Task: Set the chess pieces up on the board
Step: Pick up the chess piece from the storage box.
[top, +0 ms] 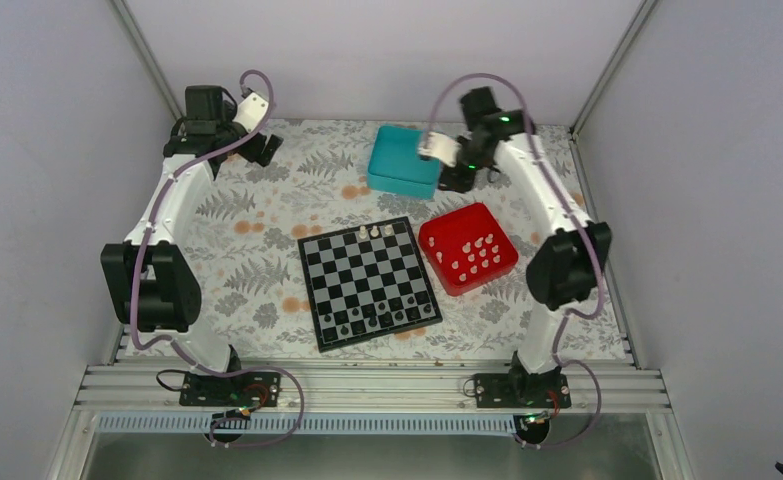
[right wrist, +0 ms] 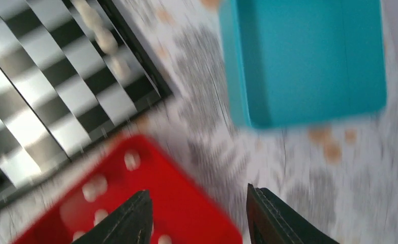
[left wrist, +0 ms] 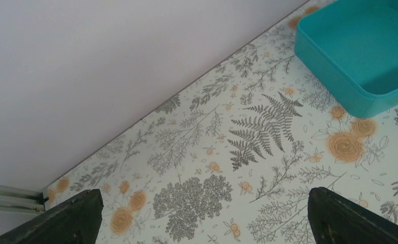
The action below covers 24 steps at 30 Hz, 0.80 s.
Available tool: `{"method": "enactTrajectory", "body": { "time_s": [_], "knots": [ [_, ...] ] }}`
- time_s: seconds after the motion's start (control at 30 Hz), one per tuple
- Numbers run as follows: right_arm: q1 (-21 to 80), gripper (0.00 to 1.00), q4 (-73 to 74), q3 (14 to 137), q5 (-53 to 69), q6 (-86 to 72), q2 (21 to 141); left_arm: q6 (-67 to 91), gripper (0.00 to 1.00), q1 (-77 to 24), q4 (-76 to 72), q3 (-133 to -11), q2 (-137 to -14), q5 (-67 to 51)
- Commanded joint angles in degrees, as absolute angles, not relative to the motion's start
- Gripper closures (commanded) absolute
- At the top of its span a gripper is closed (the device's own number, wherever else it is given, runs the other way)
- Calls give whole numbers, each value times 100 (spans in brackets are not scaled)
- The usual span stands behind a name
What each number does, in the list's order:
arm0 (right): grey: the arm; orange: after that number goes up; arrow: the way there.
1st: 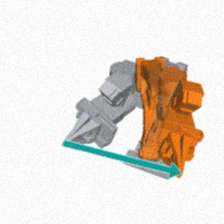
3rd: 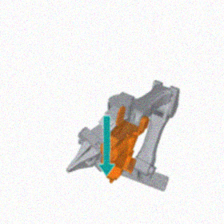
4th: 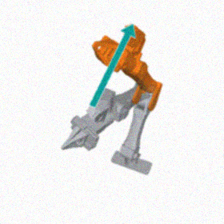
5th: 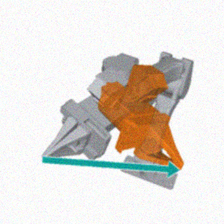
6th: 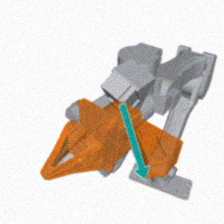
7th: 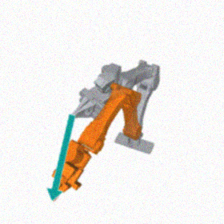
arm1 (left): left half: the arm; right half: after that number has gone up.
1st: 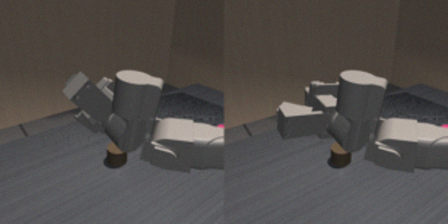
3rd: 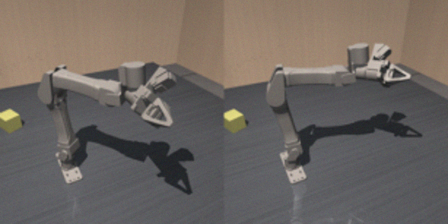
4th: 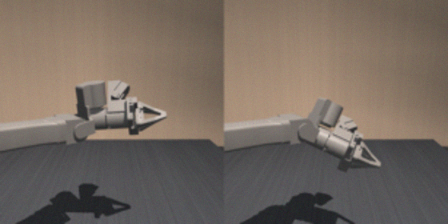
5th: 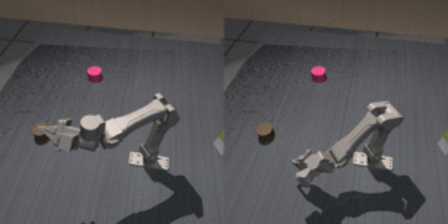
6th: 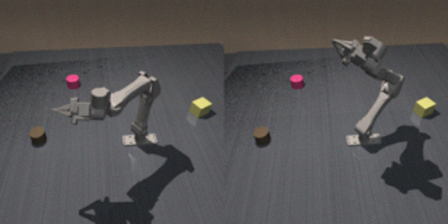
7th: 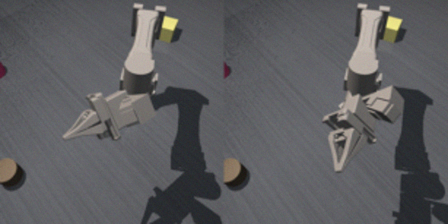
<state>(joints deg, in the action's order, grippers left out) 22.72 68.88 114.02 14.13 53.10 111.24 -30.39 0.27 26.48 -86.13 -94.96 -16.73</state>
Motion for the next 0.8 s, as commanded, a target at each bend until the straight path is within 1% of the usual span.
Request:
{"method": "enactTrajectory", "body": {
  "time_s": [0.0,0.13,0.2,0.33,0.53,0.77],
  "knots": [
    [1416,51,6847,10165,1258,5419,10619,-2853,0,20,2487,-8887,-9558,-1875],
    [853,51,6338,8909,1195,5576,10147,-2809,0,-16,2410,-8925,-9621,-1811],
    [666,52,6224,8642,1197,5593,10135,-2774,0,-34,2435,-8987,-9677,-1774],
    [449,55,6102,8366,1262,5701,10215,-2729,0,-57,2431,-8996,-9695,-1762],
    [434,55,5897,8164,956,5794,10527,-2708,0,-70,2424,-8946,-9652,-1718],
    [433,56,5742,8140,948,5971,10678,-2681,0,-73,2330,-8810,-9594,-1688]
  ]
}}
